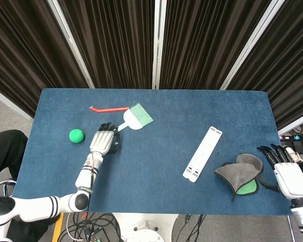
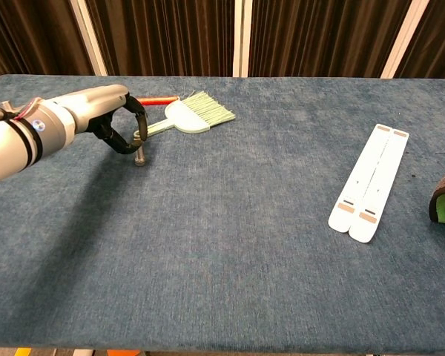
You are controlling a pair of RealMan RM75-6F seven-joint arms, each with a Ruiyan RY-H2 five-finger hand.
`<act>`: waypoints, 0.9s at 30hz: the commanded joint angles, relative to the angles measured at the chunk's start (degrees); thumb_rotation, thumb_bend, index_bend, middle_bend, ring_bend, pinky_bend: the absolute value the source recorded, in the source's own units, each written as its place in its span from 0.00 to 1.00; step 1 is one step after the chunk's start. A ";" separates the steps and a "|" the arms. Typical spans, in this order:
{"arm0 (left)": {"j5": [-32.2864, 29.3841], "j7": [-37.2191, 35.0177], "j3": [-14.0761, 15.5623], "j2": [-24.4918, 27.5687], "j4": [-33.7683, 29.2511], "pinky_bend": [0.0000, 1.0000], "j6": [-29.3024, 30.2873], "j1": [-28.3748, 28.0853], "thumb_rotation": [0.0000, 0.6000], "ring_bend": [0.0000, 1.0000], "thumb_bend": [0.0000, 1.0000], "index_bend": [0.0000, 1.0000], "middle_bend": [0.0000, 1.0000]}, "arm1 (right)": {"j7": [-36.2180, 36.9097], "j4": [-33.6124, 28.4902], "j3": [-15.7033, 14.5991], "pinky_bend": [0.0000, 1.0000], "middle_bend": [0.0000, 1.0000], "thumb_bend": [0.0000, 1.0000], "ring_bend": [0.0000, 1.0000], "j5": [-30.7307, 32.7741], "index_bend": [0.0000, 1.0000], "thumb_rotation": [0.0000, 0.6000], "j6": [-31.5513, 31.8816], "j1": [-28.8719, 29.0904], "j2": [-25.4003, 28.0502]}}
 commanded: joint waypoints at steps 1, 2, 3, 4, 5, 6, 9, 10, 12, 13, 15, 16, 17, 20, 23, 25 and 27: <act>0.16 0.05 0.16 0.07 -0.15 0.00 0.22 0.08 1.00 0.01 0.42 0.39 0.16 | -0.02 -0.05 -0.01 0.00 0.13 0.21 0.00 -0.08 0.12 1.00 0.10 -0.03 0.02; 0.28 0.07 0.26 0.13 -0.22 0.00 0.28 0.11 1.00 0.01 0.42 0.38 0.16 | -0.01 -0.05 -0.02 0.00 0.13 0.21 0.00 -0.11 0.12 1.00 0.14 -0.05 0.01; 0.39 0.11 0.39 0.22 -0.34 0.00 0.35 0.17 1.00 0.01 0.42 0.36 0.16 | -0.03 -0.09 -0.01 0.00 0.13 0.21 0.00 -0.13 0.12 1.00 0.11 -0.03 0.00; 0.44 0.12 0.47 0.28 -0.43 0.00 0.41 0.22 1.00 0.01 0.42 0.36 0.16 | -0.06 -0.10 -0.02 0.00 0.13 0.21 0.00 -0.14 0.12 1.00 0.09 -0.02 -0.02; 0.48 0.16 0.56 0.36 -0.54 0.00 0.46 0.28 1.00 0.01 0.42 0.36 0.16 | -0.08 -0.12 -0.02 0.00 0.13 0.21 0.00 -0.15 0.12 1.00 0.09 -0.01 -0.03; 0.52 0.24 0.65 0.47 -0.72 0.00 0.52 0.32 1.00 0.01 0.42 0.35 0.16 | -0.06 -0.13 -0.02 0.00 0.13 0.21 0.00 -0.16 0.12 1.00 0.09 -0.01 -0.03; 1.08 0.53 1.04 1.45 -2.33 0.00 0.86 0.57 1.00 0.01 0.42 0.31 0.15 | -0.01 -0.12 -0.02 0.00 0.13 0.21 0.00 -0.27 0.12 1.00 0.21 -0.03 -0.01; 1.52 0.72 1.31 2.25 -3.59 0.00 1.07 0.76 1.00 0.00 0.42 0.29 0.15 | -0.01 -0.12 0.01 0.00 0.13 0.21 0.00 -0.29 0.12 1.00 0.24 -0.02 0.02; 2.77 0.86 1.74 4.34 -6.24 0.00 1.98 1.38 1.00 0.00 0.42 0.26 0.14 | 0.11 -0.09 0.06 0.00 0.13 0.21 0.00 -0.35 0.12 1.00 0.29 0.02 0.11; 3.52 0.64 1.91 5.45 -7.49 0.00 2.60 1.85 1.00 0.00 0.41 0.25 0.14 | 0.23 -0.04 0.04 0.00 0.13 0.21 0.00 -0.33 0.12 1.00 0.25 0.02 0.15; 6.19 -0.82 2.25 8.47 -10.06 0.00 4.69 3.51 1.00 0.00 0.37 0.24 0.14 | 0.76 0.20 -0.02 0.00 0.13 0.21 0.00 -0.05 0.12 1.00 -0.08 0.03 0.28; 7.42 -1.68 2.41 9.87 -10.94 0.00 5.78 4.42 1.00 0.00 0.34 0.24 0.14 | 1.00 0.34 -0.05 0.00 0.13 0.21 0.00 0.12 0.12 1.00 -0.28 0.05 0.34; 9.05 -3.05 2.65 11.95 -12.16 0.00 7.23 5.79 1.00 0.00 0.31 0.24 0.14 | 1.27 0.51 -0.05 0.00 0.13 0.21 0.00 0.33 0.12 1.00 -0.45 0.06 0.38; 13.46 -6.52 3.44 16.94 -15.15 0.00 11.29 9.41 1.00 0.00 0.24 0.24 0.14 | 1.98 0.95 0.04 0.00 0.13 0.21 0.00 0.48 0.12 1.00 -0.32 -0.01 0.32; 18.58 -9.34 5.26 21.98 -16.80 0.00 16.30 13.69 1.00 0.00 0.22 0.24 0.14 | 2.74 1.51 0.22 0.00 0.13 0.21 0.00 0.31 0.12 1.00 0.01 0.01 0.18; 21.08 -10.99 6.66 24.87 -17.04 0.00 19.26 16.62 1.00 0.00 0.21 0.24 0.14 | 3.22 1.86 0.32 0.00 0.13 0.21 0.00 0.19 0.12 1.00 0.29 -0.01 0.11; 23.41 -13.07 8.20 27.20 -17.16 0.00 21.92 19.59 1.00 0.00 0.20 0.25 0.14 | 3.70 2.13 0.39 0.00 0.13 0.21 0.00 -0.04 0.12 1.00 0.69 -0.07 0.03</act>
